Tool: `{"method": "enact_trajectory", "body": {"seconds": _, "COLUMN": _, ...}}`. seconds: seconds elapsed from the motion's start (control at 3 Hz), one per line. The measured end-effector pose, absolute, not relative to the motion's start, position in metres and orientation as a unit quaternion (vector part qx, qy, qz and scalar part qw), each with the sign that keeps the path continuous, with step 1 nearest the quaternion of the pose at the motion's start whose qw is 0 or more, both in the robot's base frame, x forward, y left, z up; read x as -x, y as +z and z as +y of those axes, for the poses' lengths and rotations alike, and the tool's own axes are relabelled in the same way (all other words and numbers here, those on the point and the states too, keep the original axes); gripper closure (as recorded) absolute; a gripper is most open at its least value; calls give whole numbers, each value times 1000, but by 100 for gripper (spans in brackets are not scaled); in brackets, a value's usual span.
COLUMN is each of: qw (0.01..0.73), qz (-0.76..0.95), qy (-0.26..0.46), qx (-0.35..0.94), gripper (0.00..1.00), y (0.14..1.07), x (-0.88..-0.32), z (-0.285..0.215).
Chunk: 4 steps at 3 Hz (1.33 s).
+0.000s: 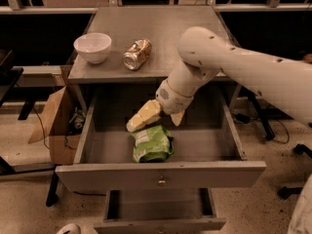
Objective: Pick green rice chip bag from top drawer and place on counter
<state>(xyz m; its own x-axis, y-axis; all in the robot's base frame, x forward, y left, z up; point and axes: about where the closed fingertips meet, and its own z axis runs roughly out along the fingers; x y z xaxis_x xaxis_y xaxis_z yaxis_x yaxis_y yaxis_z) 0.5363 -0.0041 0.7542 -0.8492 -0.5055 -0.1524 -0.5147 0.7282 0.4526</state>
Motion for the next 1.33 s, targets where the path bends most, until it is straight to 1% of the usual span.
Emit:
{"method": "enact_trajectory", "body": {"seconds": 0.33, "qw": -36, "qz": 931, "qy": 258, "qx": 255, "gripper": 0, "y": 733, "x": -543, "z": -2}}
{"method": "enact_trajectory", "body": {"seconds": 0.67, "qw": -99, "qz": 933, "qy": 273, "qx": 212, "gripper": 0, "y": 700, "x": -553, "z": 0}}
{"method": "enact_trajectory", "body": {"seconds": 1.0, "qw": -154, "qz": 935, "qy": 269, "qx": 175, "gripper": 0, "y": 673, "x": -556, "z": 0}}
{"method": "enact_trajectory", "body": {"seconds": 1.33, "qw": -191, "qz": 935, "qy": 261, "qx": 146, "gripper": 18, "y": 657, "x": -548, "z": -6}}
